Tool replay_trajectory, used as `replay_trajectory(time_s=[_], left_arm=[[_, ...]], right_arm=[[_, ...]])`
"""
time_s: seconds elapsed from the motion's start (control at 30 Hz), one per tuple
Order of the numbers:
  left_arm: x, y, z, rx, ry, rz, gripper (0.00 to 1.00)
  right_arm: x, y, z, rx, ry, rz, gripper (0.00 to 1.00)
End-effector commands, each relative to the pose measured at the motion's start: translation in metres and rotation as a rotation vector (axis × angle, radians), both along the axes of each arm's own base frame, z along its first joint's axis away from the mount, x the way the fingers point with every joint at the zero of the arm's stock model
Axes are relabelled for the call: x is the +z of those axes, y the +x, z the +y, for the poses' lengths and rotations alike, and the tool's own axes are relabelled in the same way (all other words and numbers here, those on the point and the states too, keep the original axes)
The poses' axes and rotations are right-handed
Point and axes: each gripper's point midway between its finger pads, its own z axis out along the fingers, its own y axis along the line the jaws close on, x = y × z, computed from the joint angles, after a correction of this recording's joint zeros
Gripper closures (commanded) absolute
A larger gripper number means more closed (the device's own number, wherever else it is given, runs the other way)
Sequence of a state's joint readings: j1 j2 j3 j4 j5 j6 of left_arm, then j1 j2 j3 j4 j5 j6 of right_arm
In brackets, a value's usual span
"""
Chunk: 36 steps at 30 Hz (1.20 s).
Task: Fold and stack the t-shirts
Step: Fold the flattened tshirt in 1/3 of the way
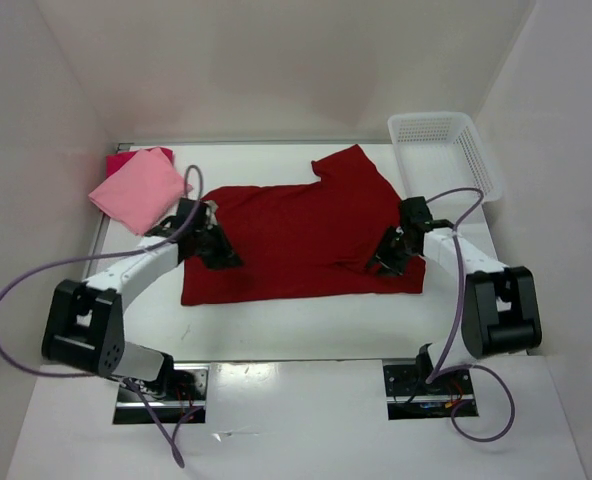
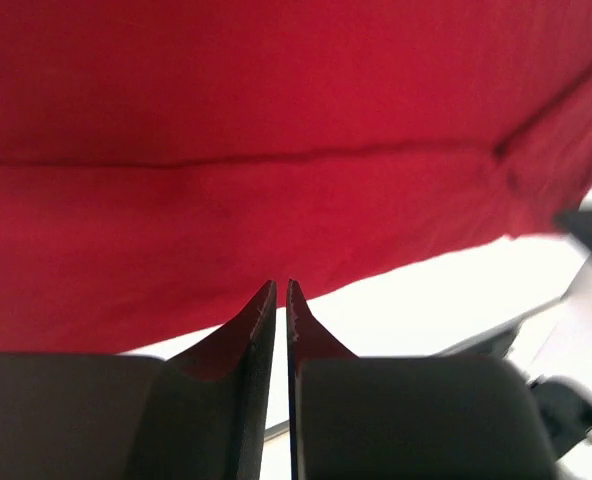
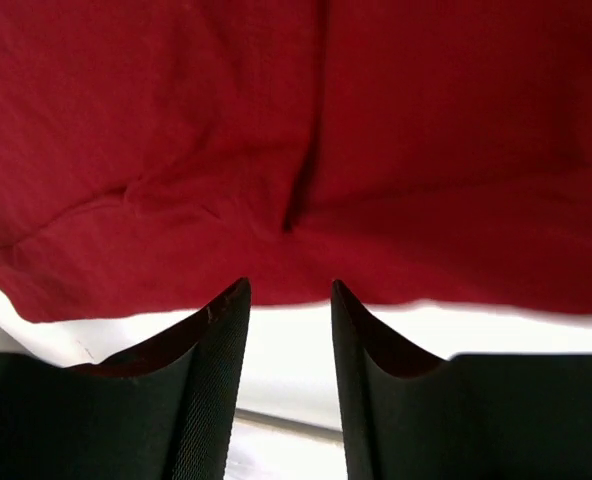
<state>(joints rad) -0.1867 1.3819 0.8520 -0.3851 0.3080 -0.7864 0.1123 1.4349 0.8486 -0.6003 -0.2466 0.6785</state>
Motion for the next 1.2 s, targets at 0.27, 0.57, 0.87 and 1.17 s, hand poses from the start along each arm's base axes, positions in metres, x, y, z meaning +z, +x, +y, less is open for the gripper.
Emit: replay_trajectory(time_s=[0.27,0.57,0.87,1.17], left_arm=[[-0.054,-0.004,-0.06,-0.153,0.032,0.058,0.84],[-0.064,-0.014,-0.045,-0.122,0.068,0.055,0.82],[-0.064,-0.018,-0.031,-0.085,0.065,0.049,0.8],[-0.053,-0.017,-0.024,-0.068,0.068,0.019,0.78]], right_arm=[[-0.016,0.039,0.025,0.047,0.041,-0.08,0.56],[-0.02,0.042,0.028,0.051,0.051,-0.067,0.81],[0.017,0.095,0.055,0.094,0.105,-0.161,0.96],[0.029,0.141,0.105,0.173,0.085,-0.192,0.53]])
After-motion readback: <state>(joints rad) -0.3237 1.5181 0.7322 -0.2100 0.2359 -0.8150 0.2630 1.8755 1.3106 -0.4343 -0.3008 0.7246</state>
